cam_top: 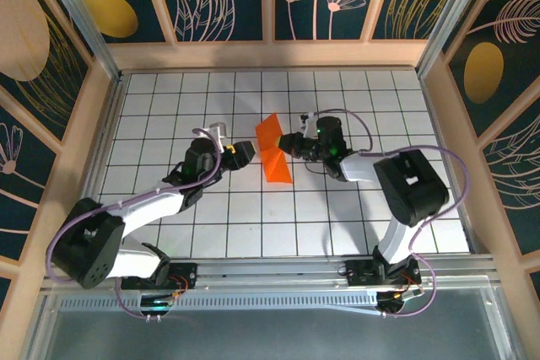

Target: Fold a paper plane with a square sheet of paper (fold left side to right side)

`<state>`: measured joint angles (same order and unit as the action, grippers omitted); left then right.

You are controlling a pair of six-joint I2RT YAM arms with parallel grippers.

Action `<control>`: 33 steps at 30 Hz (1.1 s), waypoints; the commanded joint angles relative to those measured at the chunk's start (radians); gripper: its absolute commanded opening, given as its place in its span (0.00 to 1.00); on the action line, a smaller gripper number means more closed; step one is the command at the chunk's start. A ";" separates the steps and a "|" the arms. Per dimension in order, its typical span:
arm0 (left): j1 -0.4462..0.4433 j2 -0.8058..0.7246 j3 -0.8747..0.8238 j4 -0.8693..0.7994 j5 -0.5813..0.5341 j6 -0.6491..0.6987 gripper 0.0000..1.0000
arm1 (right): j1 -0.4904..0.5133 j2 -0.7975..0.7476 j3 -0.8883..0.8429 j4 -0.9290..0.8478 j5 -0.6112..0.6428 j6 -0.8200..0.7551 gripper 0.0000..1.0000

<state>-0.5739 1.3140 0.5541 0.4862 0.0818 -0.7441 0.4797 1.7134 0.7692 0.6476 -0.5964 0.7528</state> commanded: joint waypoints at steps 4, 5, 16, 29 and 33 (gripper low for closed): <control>0.006 -0.120 -0.007 0.020 0.033 -0.004 0.99 | -0.059 -0.222 -0.030 0.044 -0.042 -0.052 0.00; 0.006 -0.121 0.000 0.044 0.070 -0.022 0.99 | -0.070 -0.254 -0.036 0.064 -0.058 -0.044 0.00; -0.034 0.048 0.064 0.518 0.430 -0.324 0.99 | -0.104 -0.397 -0.084 0.247 -0.115 0.119 0.00; -0.112 0.223 0.150 0.653 0.443 -0.427 0.80 | -0.081 -0.370 -0.130 0.412 -0.137 0.243 0.00; -0.114 0.240 0.159 0.661 0.433 -0.446 0.68 | -0.078 -0.367 -0.142 0.407 -0.128 0.233 0.00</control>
<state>-0.6811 1.5494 0.6849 1.0630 0.5007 -1.1614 0.3946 1.3399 0.6415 0.9943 -0.7097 0.9787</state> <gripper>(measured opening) 0.696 0.051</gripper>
